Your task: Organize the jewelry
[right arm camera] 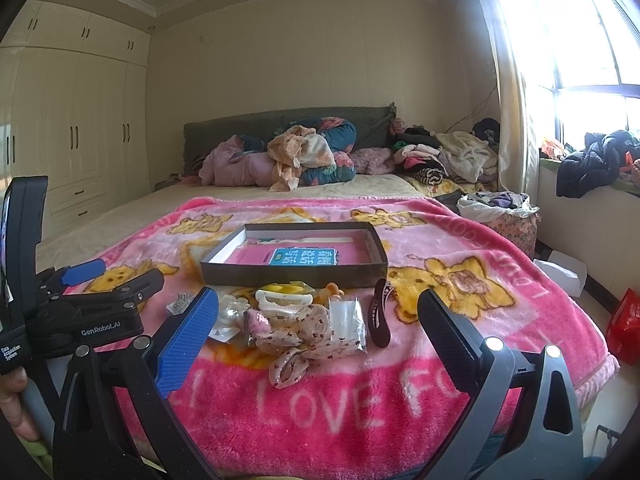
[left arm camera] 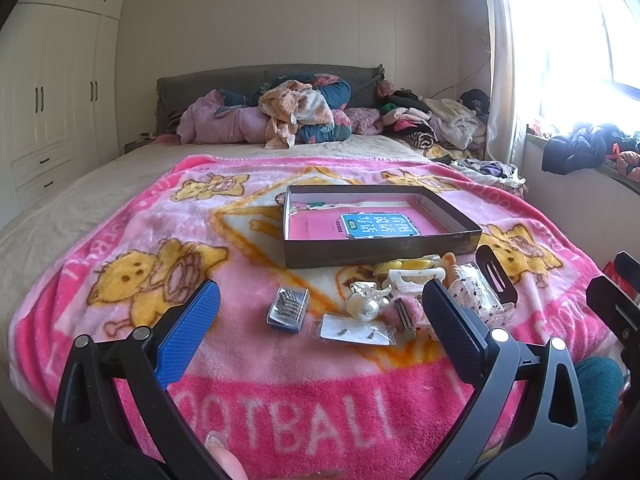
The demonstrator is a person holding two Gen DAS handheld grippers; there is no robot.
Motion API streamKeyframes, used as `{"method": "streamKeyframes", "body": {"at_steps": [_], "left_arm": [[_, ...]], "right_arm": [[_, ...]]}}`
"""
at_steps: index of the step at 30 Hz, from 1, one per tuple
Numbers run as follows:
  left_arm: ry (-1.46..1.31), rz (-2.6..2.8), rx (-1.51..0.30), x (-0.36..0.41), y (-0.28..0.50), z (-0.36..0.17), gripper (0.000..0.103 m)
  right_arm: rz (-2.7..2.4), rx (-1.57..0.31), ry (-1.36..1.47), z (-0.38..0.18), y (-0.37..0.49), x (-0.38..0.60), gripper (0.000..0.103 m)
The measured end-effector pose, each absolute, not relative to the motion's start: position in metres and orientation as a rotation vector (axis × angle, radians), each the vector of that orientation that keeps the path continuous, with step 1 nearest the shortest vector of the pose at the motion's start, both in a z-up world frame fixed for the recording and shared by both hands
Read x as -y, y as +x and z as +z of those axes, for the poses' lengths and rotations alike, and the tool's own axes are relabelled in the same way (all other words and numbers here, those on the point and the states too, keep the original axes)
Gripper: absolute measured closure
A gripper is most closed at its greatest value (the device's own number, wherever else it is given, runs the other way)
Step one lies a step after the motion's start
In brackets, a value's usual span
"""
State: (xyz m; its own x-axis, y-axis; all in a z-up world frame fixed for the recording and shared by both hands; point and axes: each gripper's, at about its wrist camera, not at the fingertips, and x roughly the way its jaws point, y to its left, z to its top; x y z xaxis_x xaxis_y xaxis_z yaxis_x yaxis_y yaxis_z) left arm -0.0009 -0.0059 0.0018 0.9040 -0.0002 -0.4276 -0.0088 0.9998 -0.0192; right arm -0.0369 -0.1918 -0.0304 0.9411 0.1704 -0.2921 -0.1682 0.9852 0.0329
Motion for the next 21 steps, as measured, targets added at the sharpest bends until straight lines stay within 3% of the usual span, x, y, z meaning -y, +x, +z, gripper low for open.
{"method": "streamKeyframes", "body": {"at_steps": [21], "left_arm": [[-0.092, 0.102, -0.558, -0.04, 0.03, -0.026, 0.011]], "right_arm": [[0.257, -0.498, -0.043, -0.054, 0.012, 0.158, 0.006]]}}
